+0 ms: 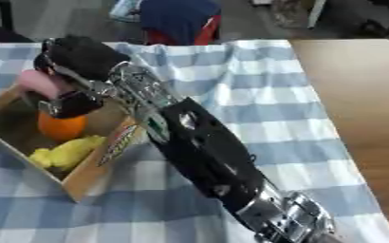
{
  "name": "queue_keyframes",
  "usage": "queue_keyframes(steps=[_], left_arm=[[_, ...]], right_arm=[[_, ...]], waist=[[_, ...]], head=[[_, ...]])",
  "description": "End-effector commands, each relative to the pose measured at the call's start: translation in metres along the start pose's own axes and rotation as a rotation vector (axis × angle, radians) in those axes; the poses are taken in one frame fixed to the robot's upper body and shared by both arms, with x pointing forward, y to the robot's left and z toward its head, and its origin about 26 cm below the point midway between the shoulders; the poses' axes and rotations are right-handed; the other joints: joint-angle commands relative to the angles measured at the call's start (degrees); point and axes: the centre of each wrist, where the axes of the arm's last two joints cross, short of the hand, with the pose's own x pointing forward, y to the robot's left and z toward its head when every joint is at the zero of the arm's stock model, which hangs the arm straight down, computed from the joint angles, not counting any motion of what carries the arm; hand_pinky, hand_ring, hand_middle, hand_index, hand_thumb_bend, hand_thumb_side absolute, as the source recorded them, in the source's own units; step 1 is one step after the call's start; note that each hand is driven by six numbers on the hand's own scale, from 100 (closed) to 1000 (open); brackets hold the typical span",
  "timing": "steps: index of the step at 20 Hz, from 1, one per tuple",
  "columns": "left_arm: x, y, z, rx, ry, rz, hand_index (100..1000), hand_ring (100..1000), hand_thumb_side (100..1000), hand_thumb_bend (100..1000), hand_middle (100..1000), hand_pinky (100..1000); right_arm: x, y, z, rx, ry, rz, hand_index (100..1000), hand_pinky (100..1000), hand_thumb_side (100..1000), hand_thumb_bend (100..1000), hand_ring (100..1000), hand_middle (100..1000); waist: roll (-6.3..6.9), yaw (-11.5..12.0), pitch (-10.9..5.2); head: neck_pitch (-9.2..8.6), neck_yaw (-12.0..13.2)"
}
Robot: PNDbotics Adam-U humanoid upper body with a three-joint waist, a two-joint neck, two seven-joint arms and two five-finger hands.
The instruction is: Pick up objects on the table and place them in the box.
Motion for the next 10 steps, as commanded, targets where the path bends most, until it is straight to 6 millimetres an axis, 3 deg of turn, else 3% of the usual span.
queue_keyframes(steps=[1, 6, 10], left_arm=[[0.007, 0.003, -0.008, -0.008, -0.041, -0.001, 804, 742, 664, 100, 636, 299], [0.007, 0.002, -0.008, -0.006, -0.040, 0.000, 804, 743, 665, 100, 635, 298], [0.007, 0.001, -0.008, -0.006, -0.038, 0.001, 804, 744, 666, 100, 635, 297]], right_arm=[[-0.001, 0.001, -0.002, 0.006, -0.016, 0.065, 496, 260, 505, 100, 316, 272], [0.000, 0.026, 0.002, 0.086, -0.041, 0.095, 530, 296, 535, 100, 365, 308], [0.002, 0.035, 0.002, 0.164, -0.078, 0.117, 662, 334, 701, 100, 428, 378]], waist=[[0.30, 0.04, -1.18], [0.33, 0.01, -0.84], [0.32, -0.05, -0.58]], head=[[-0.31, 0.20], [-0.27, 0.10], [-0.12, -0.05]])
